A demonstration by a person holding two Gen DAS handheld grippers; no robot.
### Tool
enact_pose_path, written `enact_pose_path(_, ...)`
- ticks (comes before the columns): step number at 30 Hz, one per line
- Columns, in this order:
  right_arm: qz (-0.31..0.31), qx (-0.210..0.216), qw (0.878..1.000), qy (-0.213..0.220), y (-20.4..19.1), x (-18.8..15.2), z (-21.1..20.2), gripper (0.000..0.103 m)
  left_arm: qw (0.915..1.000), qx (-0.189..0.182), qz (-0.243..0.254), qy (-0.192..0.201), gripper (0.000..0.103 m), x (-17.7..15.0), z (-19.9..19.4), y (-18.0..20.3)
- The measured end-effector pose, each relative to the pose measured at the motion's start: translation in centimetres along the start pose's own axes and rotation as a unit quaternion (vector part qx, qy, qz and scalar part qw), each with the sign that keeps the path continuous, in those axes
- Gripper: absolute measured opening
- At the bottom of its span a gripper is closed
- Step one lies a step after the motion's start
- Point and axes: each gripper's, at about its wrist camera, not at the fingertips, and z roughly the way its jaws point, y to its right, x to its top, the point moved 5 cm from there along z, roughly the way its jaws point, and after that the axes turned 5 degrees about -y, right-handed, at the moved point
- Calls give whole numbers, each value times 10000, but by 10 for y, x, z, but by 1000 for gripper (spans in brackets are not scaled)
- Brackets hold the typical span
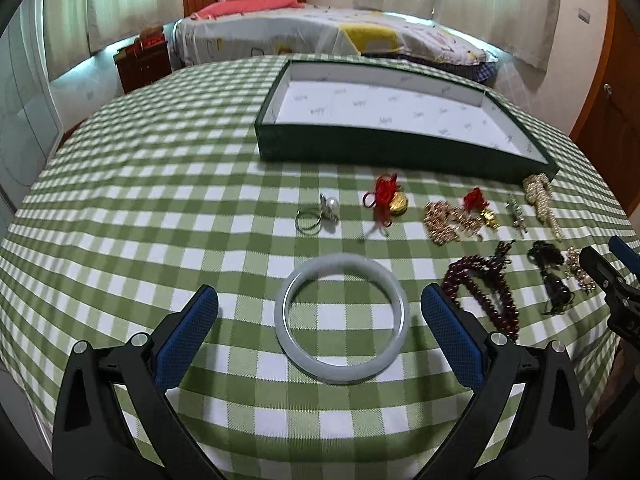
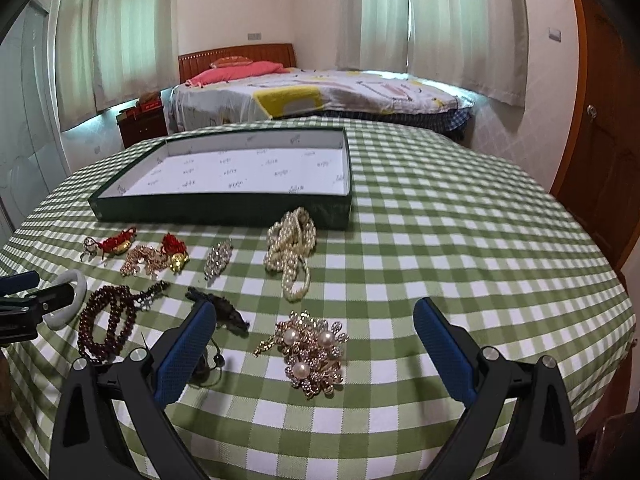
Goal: Organize jewelry
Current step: 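Lower the left tool over the jade bangle while the right tool approaches the pearl brooch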
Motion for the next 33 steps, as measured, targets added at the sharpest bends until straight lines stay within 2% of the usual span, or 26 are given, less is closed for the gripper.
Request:
enact_pose_path(5,15,52,9999,-157,0,-4,9,97,9998,158,109,-91,99,-3,10,3)
enact_pose_path(16,228,120,9994,-238,10,-6,12,96,9998,131,118,-61,98,-1,9,2)
enact_pose_path(21,304,178,9991,-231,12,-7,12,96,9998,180,44,44,80,-2,4,-2)
enact_pose_path(26,267,192,9992,-235,11,-8,12,94,9998,163,40,101,69,-1,2,-3)
enact_pose_path(29,251,219,9991,-245,11,-9,12,86,9998,158,36,103,69,-1,2,-4)
enact_pose_path(30,241,239,9991,-265,11,-10,13,76,9998,156,37,107,69,-1,2,-4)
enact_pose_path(32,204,200,9992,-266,10,-10,12,64,9998,161,39,106,69,-1,2,-3)
enact_pose_path(33,194,173,9993,-265,9,-9,12,62,9998,158,38,107,69,-1,2,-3)
